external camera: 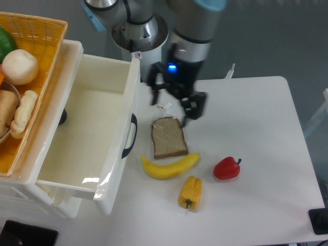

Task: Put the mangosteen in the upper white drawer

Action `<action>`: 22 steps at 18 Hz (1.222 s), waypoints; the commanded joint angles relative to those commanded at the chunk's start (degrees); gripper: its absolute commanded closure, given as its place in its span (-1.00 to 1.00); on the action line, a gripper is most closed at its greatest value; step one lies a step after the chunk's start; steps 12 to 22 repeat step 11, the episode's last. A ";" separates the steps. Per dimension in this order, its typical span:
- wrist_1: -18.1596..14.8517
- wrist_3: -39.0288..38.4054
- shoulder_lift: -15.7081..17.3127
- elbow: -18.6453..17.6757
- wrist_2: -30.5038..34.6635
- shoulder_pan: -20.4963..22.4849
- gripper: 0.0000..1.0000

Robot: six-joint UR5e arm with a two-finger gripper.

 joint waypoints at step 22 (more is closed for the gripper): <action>6.25 11.34 -11.88 1.40 8.61 4.40 -1.00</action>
